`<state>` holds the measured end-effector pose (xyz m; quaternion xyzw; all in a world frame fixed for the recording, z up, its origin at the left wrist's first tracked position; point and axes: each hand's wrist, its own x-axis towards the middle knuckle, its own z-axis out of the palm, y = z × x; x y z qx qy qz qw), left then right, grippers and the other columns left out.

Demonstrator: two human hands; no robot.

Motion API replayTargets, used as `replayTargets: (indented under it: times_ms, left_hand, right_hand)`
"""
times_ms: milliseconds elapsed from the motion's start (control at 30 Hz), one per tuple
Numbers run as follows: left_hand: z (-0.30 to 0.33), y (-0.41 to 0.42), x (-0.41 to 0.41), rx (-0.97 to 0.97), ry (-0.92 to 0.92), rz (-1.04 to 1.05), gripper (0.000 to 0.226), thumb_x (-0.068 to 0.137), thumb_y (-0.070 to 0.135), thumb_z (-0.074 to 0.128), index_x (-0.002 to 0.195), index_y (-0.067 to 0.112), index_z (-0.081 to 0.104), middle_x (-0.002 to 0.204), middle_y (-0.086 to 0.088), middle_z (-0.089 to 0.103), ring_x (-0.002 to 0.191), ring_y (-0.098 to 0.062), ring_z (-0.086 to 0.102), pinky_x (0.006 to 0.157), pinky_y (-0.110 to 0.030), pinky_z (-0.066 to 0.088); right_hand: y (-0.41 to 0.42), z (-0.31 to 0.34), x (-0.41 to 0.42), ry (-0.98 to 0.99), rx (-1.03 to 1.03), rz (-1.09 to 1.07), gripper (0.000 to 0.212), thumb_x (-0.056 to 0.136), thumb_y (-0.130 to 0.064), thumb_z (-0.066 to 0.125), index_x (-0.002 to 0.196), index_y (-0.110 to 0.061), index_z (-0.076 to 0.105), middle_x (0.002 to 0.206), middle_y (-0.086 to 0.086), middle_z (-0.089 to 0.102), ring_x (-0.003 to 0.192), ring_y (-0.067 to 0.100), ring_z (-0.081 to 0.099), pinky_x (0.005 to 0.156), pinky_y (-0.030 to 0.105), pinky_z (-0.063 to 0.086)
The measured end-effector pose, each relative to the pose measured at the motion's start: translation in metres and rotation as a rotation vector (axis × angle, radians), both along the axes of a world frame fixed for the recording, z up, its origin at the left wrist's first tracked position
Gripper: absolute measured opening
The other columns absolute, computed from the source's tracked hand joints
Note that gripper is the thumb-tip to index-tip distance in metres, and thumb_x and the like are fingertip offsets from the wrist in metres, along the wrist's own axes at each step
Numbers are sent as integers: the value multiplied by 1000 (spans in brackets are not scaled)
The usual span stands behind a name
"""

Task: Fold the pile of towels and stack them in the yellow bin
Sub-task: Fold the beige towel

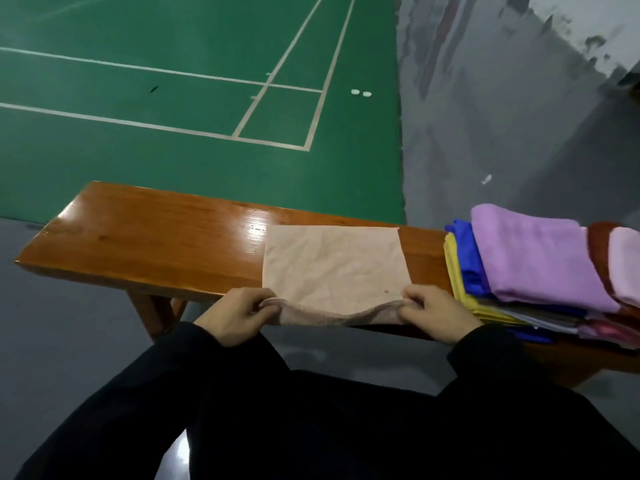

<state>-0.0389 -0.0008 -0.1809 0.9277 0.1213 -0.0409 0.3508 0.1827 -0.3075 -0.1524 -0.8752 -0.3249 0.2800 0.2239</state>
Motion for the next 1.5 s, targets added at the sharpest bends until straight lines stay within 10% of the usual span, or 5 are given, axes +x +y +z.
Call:
replayTargets:
  times_ms: [667,900,1133,1367,1500]
  left_hand:
    - [-9,51,119,155,-45,489,30,96,30,55,69,17,56,70,-2,64,69,-25,62,57,-32,46]
    - [-24,40,118,96,-116,604,64,94,46,62,146,15,41,131,-9,50,116,-23,52,102,-40,47]
    - [-33,8,99,346,121,744,68,91,66,53,135,14,52,140,-12,44,123,-33,41,103,-47,38]
    - [-16,3,109,109,57,682,21,96,36,60,102,21,46,99,-6,62,88,-32,61,75,-41,48]
    - [-1,14,92,-173,-99,775,41,96,27,67,130,17,46,126,-9,63,100,-21,59,88,-37,50]
  right_hand:
    - [124,-18,89,-462,86,-318,11,98,-31,56,98,-30,68,100,-6,71,92,21,64,79,39,55]
    - [129,-50,93,-643,105,-290,22,97,-36,62,111,-21,69,121,4,59,112,27,57,92,42,49]
    - [111,-75,30,-724,0,109,52,107,-49,31,150,-25,46,160,6,40,151,22,30,126,45,19]
    - [109,-79,32,-597,-46,106,66,103,-60,18,157,-26,34,167,5,29,156,23,17,128,47,11]
    - [75,-71,23,-540,270,-174,59,105,-54,28,151,-22,44,161,4,39,153,23,25,125,48,19]
